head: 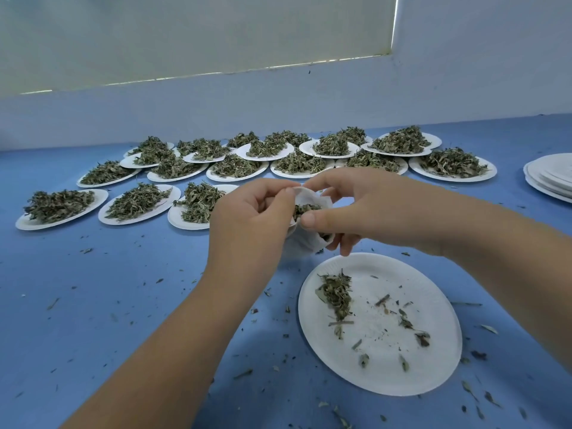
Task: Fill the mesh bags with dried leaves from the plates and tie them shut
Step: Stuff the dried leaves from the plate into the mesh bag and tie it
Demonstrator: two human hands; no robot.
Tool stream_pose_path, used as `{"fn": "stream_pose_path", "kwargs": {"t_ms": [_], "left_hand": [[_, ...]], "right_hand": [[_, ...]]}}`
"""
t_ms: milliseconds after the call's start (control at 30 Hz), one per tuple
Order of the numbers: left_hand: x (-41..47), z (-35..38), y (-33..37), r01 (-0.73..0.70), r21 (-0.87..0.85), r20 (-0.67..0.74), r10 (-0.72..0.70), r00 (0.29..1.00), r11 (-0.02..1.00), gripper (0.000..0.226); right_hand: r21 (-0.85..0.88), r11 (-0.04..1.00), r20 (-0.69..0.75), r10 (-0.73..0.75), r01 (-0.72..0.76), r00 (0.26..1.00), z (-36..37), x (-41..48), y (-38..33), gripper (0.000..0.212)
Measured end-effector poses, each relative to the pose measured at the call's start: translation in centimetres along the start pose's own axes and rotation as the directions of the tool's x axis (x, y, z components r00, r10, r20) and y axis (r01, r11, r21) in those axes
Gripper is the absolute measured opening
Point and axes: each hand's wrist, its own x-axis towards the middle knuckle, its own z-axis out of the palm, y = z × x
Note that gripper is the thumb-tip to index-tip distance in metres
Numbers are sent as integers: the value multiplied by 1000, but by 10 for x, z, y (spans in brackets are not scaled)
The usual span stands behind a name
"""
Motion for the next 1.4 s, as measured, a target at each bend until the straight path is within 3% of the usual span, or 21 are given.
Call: {"fn": "stream_pose_path", "kwargs": {"t_ms": [167,467,633,700,767,933,1000,1100,1233,1300,1400], "left_hand": [[-2,1,0,-26,6,36,26,999,1000,20],[-11,12,4,-95,20,164,91,982,995,14],[-5,5,3,-79,18,68,77,995,997,17],[-2,3,4,-67,14,58,66,996,998,19],[-3,3,4,-64,0,69,63,996,998,21],[-10,10,5,-122,20,147,117,982,992,21],[-9,11,5,-127,16,146,124,981,992,21],[-5,6,4,-112,0,103,111,988,994,20],[-2,1,4,-73,-31,40,74,996,997,17],[-1,2,4,-58,-59,37,60,998,997,16],[-3,5,6,-22,-132,54,29,998,991,16]], "right_hand": [[183,983,-59,35,-24,998,5,4,6,17],[-141,990,-252,-34,-2,967,19,7,10,6],[149,989,-12,22,-20,1000,0,4,7,15],[195,981,7,14,-15,1000,-5,3,7,14],[142,990,-92,12,1,996,-3,5,7,7],[-163,986,-270,-1,-45,963,14,7,11,22],[-71,996,-261,34,-55,965,14,6,11,25],[213,974,-108,101,-76,989,5,2,6,23],[378,925,63,-3,-21,998,-6,-2,2,23],[339,941,33,-37,24,999,-5,-3,2,40],[79,994,-177,-65,80,982,0,-3,1,46]]}}
